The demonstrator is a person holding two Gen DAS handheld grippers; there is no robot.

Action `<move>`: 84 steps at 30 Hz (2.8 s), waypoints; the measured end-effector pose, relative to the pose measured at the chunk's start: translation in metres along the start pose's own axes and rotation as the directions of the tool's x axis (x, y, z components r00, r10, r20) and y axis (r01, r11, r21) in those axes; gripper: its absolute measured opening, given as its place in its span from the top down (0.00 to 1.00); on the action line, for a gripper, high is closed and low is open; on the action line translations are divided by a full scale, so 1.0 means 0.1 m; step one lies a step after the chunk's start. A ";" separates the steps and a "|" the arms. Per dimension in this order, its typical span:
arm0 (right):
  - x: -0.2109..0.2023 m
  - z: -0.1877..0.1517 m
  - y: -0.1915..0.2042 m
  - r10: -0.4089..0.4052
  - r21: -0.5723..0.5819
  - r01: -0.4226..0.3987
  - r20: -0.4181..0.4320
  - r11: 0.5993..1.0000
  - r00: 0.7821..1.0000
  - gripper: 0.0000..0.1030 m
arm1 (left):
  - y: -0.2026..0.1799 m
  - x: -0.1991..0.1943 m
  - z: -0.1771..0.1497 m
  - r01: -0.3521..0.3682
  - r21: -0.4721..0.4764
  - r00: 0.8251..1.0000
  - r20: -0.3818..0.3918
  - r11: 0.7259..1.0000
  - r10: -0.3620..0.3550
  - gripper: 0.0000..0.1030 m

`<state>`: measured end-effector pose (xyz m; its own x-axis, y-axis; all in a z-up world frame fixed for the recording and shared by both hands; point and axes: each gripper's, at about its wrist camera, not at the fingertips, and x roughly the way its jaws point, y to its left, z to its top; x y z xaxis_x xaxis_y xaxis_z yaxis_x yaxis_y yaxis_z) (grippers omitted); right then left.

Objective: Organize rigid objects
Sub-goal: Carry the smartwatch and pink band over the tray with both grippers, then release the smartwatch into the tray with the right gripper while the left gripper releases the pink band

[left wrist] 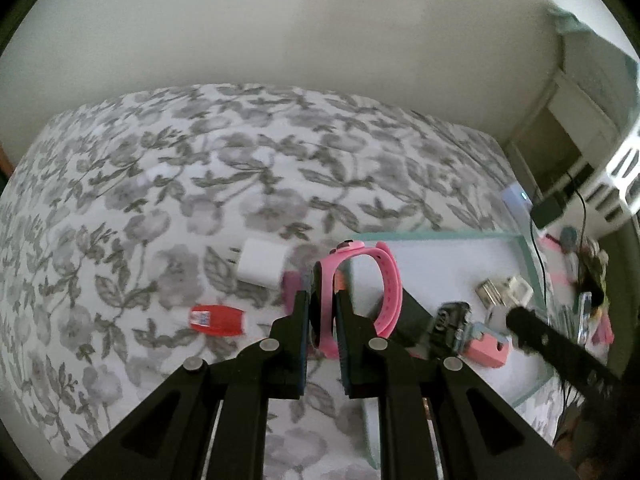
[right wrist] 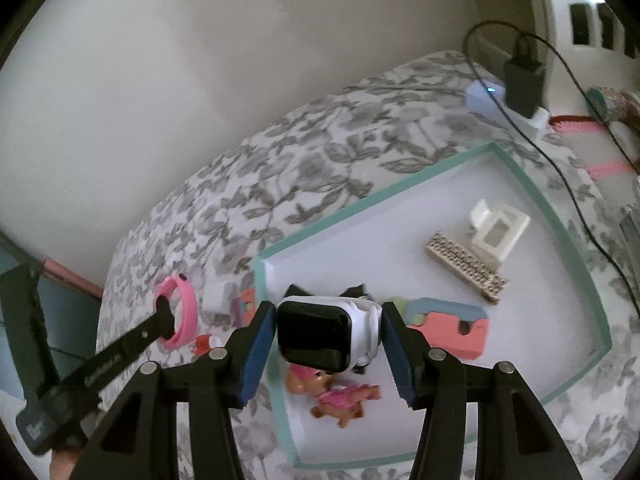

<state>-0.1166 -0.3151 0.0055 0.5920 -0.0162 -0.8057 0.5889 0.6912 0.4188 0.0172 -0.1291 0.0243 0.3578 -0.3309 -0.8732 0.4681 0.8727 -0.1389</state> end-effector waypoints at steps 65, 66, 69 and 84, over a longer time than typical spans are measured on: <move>0.30 0.09 -0.63 -0.248 0.030 0.250 -0.072 0.968 0.966 0.32 | -0.99 0.48 -0.35 0.035 0.273 0.990 -0.138 0.961 0.003 0.64; 0.30 0.10 -0.63 -0.249 0.029 0.252 -0.072 0.967 0.966 0.31 | -0.97 0.46 -0.34 0.037 0.264 0.991 -0.136 0.964 0.000 0.61; 0.30 0.10 -0.64 -0.249 0.031 0.251 -0.070 0.967 0.966 0.29 | -0.91 0.43 -0.31 0.035 0.237 0.992 -0.129 0.971 -0.005 0.53; 0.32 0.10 -0.61 -0.252 -0.005 0.252 -0.059 0.968 0.966 0.09 | -0.23 0.31 -0.09 -0.117 0.031 0.991 -0.062 0.993 0.118 0.39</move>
<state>-0.1279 -0.3647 -0.0421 0.3912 -0.1474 -0.9084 0.7164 0.6684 0.2001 0.0104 -0.1562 -0.0033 0.3597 -0.2023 -0.9109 0.4480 0.8938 -0.0216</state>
